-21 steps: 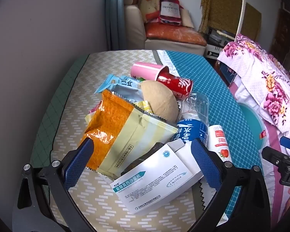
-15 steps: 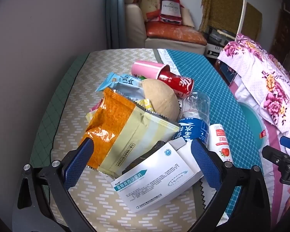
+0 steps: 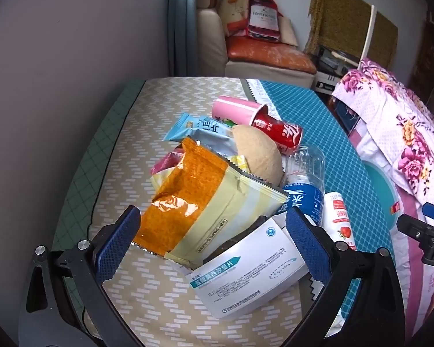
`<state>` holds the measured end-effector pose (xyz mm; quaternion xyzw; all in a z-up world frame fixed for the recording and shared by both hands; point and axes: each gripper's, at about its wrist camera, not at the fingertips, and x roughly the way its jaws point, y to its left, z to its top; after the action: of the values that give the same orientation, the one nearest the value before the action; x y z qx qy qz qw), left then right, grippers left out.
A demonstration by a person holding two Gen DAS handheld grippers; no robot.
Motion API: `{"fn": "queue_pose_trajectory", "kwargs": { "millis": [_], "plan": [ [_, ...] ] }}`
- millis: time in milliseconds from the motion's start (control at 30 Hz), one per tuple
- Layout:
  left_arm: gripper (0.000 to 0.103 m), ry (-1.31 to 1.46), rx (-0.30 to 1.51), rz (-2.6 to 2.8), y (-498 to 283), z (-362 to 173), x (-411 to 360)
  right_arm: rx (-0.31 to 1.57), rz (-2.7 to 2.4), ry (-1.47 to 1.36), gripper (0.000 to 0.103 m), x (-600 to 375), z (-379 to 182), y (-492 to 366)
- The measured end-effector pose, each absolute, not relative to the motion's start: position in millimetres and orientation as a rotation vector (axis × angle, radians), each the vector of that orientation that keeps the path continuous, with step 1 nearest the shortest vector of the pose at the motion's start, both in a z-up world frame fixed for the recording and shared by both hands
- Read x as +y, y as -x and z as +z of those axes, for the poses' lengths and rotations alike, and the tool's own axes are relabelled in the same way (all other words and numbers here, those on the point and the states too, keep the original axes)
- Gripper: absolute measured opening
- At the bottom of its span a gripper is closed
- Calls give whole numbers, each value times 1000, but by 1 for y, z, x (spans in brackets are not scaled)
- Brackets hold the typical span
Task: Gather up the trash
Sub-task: 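Move both grippers toward the pile of trash on the bed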
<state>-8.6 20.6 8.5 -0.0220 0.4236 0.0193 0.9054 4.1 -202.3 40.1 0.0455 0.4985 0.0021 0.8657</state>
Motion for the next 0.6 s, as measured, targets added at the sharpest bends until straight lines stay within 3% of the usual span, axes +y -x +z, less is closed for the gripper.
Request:
{"fn": "queue_pose_trajectory", "kwargs": {
  "millis": [600],
  "plan": [
    [100,47,891,40,-4,2,29,1082,38,-104,97,-195,38,-17]
  ]
}}
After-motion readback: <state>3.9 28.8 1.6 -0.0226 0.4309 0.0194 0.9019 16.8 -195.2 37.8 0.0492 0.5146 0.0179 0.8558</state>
